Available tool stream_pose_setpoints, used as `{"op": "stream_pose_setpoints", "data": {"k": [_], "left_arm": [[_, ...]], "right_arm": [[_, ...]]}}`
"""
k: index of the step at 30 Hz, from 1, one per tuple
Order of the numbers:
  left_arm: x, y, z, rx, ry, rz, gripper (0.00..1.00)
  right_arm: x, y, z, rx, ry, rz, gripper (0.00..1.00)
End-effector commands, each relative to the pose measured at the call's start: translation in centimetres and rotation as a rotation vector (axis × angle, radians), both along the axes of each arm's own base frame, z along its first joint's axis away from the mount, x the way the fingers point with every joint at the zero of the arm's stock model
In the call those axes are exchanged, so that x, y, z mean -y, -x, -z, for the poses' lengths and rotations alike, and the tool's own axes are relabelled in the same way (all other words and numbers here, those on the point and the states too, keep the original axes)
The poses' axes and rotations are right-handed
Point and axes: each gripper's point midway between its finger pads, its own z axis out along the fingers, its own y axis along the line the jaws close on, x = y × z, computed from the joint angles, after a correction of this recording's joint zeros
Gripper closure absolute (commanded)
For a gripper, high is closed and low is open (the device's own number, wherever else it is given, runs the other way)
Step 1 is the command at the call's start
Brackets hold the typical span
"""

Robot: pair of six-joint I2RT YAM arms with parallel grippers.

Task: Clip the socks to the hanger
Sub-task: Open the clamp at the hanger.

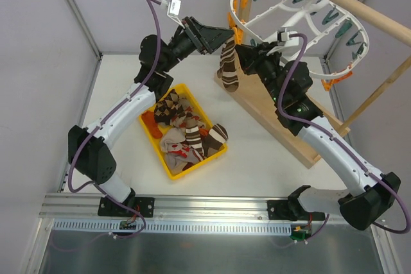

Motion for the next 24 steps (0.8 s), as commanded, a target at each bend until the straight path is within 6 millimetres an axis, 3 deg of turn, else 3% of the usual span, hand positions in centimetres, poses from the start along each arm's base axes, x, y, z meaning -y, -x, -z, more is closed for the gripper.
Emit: {"op": "stream_pose_setpoints", "data": {"k": [1, 16, 24], "left_arm": [[0.5, 2.0, -2.3, 0.057, 0.086, 0.122, 0.31], [2.5, 1.2, -1.4, 0.081, 0.111, 0.251, 0.33], [3.9, 0.6, -1.2, 0.099, 0.087, 0.336, 0.34]], "right_arm": [[0.8, 1.7, -3.1, 0.044, -0.109, -0.055, 0.99], [2.2, 2.4, -2.4, -0.015, -0.094, -0.078, 0.99], [1.2, 2.7, -1.6, -0.034, -0.035, -0.152, 0.99]]}}
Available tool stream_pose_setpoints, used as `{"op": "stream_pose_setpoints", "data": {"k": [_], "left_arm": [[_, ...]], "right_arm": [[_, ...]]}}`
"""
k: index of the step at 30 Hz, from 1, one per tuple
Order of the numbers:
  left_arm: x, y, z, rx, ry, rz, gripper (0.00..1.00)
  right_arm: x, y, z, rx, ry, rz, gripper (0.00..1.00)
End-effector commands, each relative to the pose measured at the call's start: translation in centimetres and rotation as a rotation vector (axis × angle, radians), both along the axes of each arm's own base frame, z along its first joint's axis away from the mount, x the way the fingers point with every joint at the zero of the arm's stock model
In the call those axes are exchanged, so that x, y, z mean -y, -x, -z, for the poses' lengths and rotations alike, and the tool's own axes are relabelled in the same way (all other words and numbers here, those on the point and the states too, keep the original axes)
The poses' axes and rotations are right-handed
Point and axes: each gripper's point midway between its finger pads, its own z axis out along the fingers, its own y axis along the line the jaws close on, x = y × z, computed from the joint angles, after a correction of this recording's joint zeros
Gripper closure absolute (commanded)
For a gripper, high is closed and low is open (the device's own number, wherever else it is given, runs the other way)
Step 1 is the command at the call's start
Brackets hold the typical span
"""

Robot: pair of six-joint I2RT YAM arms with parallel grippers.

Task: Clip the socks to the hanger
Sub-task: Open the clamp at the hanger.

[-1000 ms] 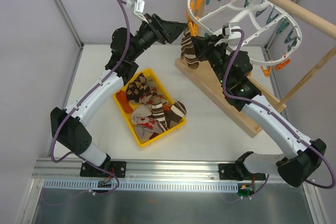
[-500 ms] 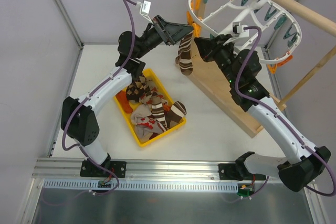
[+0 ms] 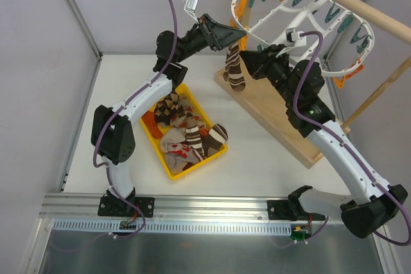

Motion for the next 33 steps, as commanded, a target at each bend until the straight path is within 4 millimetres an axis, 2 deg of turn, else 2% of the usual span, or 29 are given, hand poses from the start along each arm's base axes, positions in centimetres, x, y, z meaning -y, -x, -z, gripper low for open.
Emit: {"op": "stream_pose_setpoints", "data": {"k": [1, 2, 13, 16, 24, 26, 29, 33], "left_arm": [[-0.3, 2.0, -3.1, 0.120, 0.041, 0.079, 0.34], [-0.3, 2.2, -3.8, 0.138, 0.050, 0.088, 0.34], [0.5, 2.2, -2.3, 0.134, 0.034, 0.157, 0.37], [0.5, 2.5, -2.5, 0.144, 0.036, 0.171, 0.41], [0.6, 2.1, -2.0, 0.125, 0.033, 0.174, 0.63], [0.6, 2.0, -1.9, 0.120, 0.032, 0.172, 0.66], [0.7, 2.1, -1.5, 0.123, 0.026, 0.170, 0.65], [0.7, 2.3, -1.2, 0.151, 0.010, 0.162, 0.52]], "right_arm": [[-0.2, 1.0, -2.0, 0.053, -0.012, -0.052, 0.99], [-0.2, 0.9, -2.1, 0.054, -0.011, -0.051, 0.99], [-0.2, 0.5, -1.8, 0.048, -0.002, -0.059, 0.99], [-0.2, 0.2, -1.4, 0.036, 0.002, -0.053, 0.99], [-0.2, -0.2, -1.4, 0.032, -0.004, -0.053, 0.99], [-0.2, -0.2, -1.2, 0.030, -0.001, -0.056, 0.99], [-0.1, -0.3, -1.3, 0.029, -0.003, -0.055, 0.99], [-0.1, -0.3, -1.2, 0.022, 0.003, -0.057, 0.99]]}}
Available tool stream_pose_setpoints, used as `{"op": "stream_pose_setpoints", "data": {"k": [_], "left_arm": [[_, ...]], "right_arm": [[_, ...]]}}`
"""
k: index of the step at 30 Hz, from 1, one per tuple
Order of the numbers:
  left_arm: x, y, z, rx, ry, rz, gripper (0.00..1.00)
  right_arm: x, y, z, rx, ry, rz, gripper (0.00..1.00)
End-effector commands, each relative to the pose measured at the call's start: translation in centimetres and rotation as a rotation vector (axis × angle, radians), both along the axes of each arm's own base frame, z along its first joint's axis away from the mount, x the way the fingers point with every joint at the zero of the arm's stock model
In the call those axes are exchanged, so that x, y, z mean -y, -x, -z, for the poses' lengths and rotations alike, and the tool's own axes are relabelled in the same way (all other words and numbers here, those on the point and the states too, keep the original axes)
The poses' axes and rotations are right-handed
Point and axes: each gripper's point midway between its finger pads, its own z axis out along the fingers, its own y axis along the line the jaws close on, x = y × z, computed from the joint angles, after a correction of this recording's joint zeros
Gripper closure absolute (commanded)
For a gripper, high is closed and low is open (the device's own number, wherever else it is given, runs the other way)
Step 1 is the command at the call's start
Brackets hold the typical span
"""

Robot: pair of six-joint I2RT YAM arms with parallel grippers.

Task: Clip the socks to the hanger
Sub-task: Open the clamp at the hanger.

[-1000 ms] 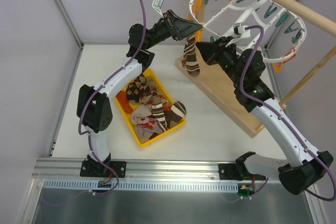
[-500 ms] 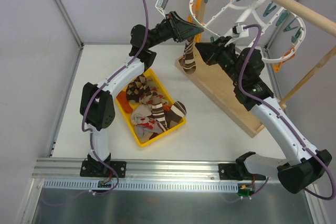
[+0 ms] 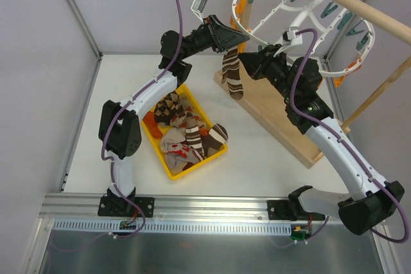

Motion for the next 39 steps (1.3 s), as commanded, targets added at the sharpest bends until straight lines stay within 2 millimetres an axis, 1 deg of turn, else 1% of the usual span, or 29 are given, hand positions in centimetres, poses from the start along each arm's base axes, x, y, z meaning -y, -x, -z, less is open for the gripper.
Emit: {"op": "stream_pose_setpoints", "data": {"k": [1, 9, 11, 14, 18, 19, 21, 22, 25, 26, 27, 28, 29, 30, 31, 32, 33, 34, 35, 36, 37, 39], "left_arm": [[-0.9, 1.6, -1.7, 0.135, 0.026, 0.003, 0.49], [-0.6, 1.7, -1.1, 0.130, 0.006, 0.028, 0.49], [-0.5, 1.6, -0.8, 0.125, -0.001, 0.033, 0.47], [-0.4, 1.6, -0.6, 0.126, -0.007, 0.038, 0.47], [-0.4, 1.7, -0.4, 0.126, -0.014, 0.043, 0.57], [-0.4, 1.7, -0.4, 0.124, -0.014, 0.042, 0.62], [-0.5, 1.5, -0.6, 0.125, -0.009, 0.036, 0.67], [-0.5, 1.6, -0.8, 0.127, -0.007, 0.034, 0.75], [-0.6, 1.4, -1.1, 0.126, -0.003, 0.022, 0.83], [-0.6, 1.3, -1.1, 0.121, -0.008, 0.014, 0.83], [-0.6, 1.1, -1.0, 0.117, -0.010, 0.006, 0.84], [-0.6, 1.1, -1.3, 0.119, -0.010, -0.002, 0.84], [-0.5, 0.8, -0.9, 0.110, -0.027, -0.017, 0.85], [-0.5, 0.6, -0.6, 0.103, -0.037, -0.030, 0.85], [-0.7, 0.5, -0.8, 0.102, -0.035, -0.053, 0.85], [-0.7, 0.1, -0.5, 0.097, -0.054, -0.078, 0.85], [-0.8, -0.1, -0.1, 0.089, -0.066, -0.096, 0.85], [-1.1, -0.2, -0.5, 0.089, -0.063, -0.127, 0.85], [-1.2, -0.4, -0.5, 0.102, -0.070, -0.153, 0.85], [-1.2, -0.9, 0.3, 0.074, -0.097, -0.171, 0.85], [-1.6, -1.1, -0.4, 0.070, -0.092, -0.211, 0.86], [-1.8, -1.6, -0.1, 0.076, -0.120, -0.259, 0.87]], "right_arm": [[0.3, 0.4, -2.8, 0.053, -0.037, -0.012, 0.99], [0.1, 0.2, -2.7, 0.048, -0.029, -0.026, 0.99], [-0.2, 0.2, -2.4, 0.040, -0.020, -0.039, 0.99], [-0.3, 0.1, -2.4, 0.038, -0.018, -0.042, 0.99], [-0.3, 0.0, -2.3, 0.032, -0.017, -0.039, 0.99], [-0.3, -0.1, -2.2, 0.031, -0.017, -0.038, 0.99], [-0.3, -0.1, -2.1, 0.029, -0.014, -0.040, 0.99], [-0.3, -0.1, -2.1, 0.028, -0.015, -0.041, 0.99], [-0.4, -0.2, -1.8, 0.022, -0.005, -0.040, 0.99], [-0.3, -0.2, -1.7, 0.017, 0.000, -0.036, 0.97], [-0.2, -0.1, -1.7, 0.018, 0.004, -0.033, 0.90], [0.0, -0.2, -1.6, 0.019, 0.013, -0.024, 0.86], [0.2, -0.1, -1.3, 0.016, 0.032, -0.015, 0.81], [0.5, 0.1, -1.6, 0.024, 0.037, -0.006, 0.70], [0.8, 0.1, -1.3, 0.019, 0.054, 0.007, 0.64], [1.1, 0.2, -1.2, 0.026, 0.075, 0.017, 0.61], [1.3, 0.3, -1.3, 0.030, 0.084, 0.024, 0.53], [1.6, 0.6, -1.4, 0.029, 0.098, 0.028, 0.50], [1.8, 0.7, -1.4, 0.037, 0.118, 0.031, 0.47], [2.0, 0.8, -1.6, 0.043, 0.125, 0.037, 0.43], [2.4, 1.0, -1.4, 0.030, 0.139, 0.048, 0.41], [2.8, 1.2, -1.5, 0.042, 0.169, 0.063, 0.39]]}}
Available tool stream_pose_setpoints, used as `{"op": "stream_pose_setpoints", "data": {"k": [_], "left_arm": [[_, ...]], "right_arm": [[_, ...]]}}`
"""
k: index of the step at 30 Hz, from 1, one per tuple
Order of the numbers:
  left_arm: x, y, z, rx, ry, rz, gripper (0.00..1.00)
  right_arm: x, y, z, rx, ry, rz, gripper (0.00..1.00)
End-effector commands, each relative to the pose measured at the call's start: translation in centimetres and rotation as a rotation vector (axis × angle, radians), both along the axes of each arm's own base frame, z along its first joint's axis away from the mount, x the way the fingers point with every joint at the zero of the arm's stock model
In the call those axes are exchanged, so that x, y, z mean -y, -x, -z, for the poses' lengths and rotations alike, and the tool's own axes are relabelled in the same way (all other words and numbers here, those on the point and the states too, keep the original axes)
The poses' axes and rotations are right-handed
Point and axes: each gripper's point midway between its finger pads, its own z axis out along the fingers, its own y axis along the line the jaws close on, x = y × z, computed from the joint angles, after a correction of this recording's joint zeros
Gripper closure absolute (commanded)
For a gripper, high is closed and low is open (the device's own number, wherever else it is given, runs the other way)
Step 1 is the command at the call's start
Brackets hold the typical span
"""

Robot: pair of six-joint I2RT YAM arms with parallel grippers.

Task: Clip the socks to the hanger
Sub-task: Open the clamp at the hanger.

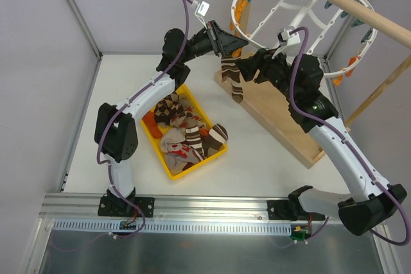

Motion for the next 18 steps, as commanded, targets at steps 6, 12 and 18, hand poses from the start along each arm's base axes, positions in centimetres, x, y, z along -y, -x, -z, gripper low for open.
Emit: {"op": "stream_pose_setpoints", "data": {"k": [6, 12, 18], "left_arm": [[-2.8, 0.3, -4.5, 0.116, -0.038, -0.230, 0.88], [-2.7, 0.3, -5.0, 0.144, -0.099, -0.300, 0.89], [-2.9, 0.1, -4.8, 0.141, -0.133, -0.318, 0.92]], "right_arm": [[2.9, 1.4, -1.6, 0.072, 0.110, 0.068, 0.38], [0.1, 3.7, 1.1, 0.082, 0.173, -0.109, 0.36], [-3.5, 7.5, 8.3, 0.052, 0.317, -0.280, 0.26]]}}
